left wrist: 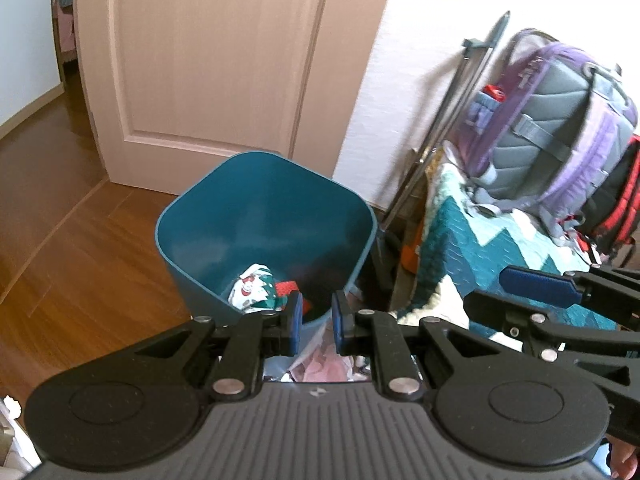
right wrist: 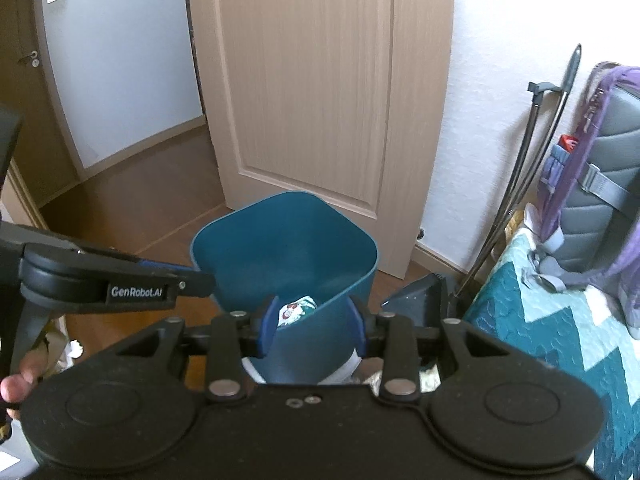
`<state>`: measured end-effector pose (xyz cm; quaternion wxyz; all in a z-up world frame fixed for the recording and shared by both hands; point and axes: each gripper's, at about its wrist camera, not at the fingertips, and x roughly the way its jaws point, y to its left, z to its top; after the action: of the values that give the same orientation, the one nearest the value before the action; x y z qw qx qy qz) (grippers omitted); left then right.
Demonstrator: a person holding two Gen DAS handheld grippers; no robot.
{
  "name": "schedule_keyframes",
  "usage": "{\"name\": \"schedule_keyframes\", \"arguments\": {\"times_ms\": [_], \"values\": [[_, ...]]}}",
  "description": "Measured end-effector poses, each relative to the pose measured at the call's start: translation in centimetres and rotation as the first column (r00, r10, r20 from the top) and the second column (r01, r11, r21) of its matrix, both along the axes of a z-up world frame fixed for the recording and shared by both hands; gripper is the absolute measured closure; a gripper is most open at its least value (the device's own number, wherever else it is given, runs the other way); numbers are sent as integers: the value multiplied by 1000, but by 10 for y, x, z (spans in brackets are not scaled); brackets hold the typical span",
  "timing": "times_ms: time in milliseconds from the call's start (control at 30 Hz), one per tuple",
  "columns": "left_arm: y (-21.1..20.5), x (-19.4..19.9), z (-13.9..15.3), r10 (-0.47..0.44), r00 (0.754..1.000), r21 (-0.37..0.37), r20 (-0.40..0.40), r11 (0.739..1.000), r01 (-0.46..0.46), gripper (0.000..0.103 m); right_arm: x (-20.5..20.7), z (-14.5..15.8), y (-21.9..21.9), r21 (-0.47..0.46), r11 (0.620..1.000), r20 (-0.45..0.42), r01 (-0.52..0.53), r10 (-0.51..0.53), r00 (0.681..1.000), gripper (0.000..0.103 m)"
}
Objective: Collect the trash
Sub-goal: 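Open both tools to drop the net and wrapper into the wastebasket, then move both open tools back down to the trash pile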
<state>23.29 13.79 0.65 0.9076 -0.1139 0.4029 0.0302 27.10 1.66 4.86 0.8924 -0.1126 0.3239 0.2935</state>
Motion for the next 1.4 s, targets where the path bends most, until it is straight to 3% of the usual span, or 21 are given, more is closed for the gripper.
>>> {"name": "schedule_keyframes", "arguments": {"times_ms": [400,500,567,633,700,833,1167,1300,1400], "values": [[-52,-47,11,-83,997,27,1,996,83,84,-53,12,-55,43,999,10,16,-16,1000,60],[-66,-56,4,-100,995,39,-3,994,100,68,-60,7,-71,51,998,-4,32,-32,999,55],[-74,-61,-1,-111,994,46,-6,993,111,47,-64,1,-83,54,998,-16,43,-42,999,53],[-82,-64,-8,-118,993,53,-12,992,119,38,-68,-6,-94,55,997,-30,55,-53,998,52],[-90,-64,-17,-131,991,50,-27,990,132,38,-68,-15,-105,56,996,-50,75,-72,996,51],[-103,-61,-39,-157,985,11,-65,987,158,22,-64,-35,-127,76,988,-92,135,-127,988,49],[-131,-30,-124,-149,963,-33,-223,989,145,18,-39,-119,-170,72,969,-244,238,-215,946,48],[-142,-13,-166,-136,947,-38,-292,991,130,18,-23,-163,-187,36,952,-304,304,-280,911,48],[-153,2,-199,-134,930,-34,-343,991,130,18,-6,-200,-202,5,932,-379,364,-335,863,48]]}}
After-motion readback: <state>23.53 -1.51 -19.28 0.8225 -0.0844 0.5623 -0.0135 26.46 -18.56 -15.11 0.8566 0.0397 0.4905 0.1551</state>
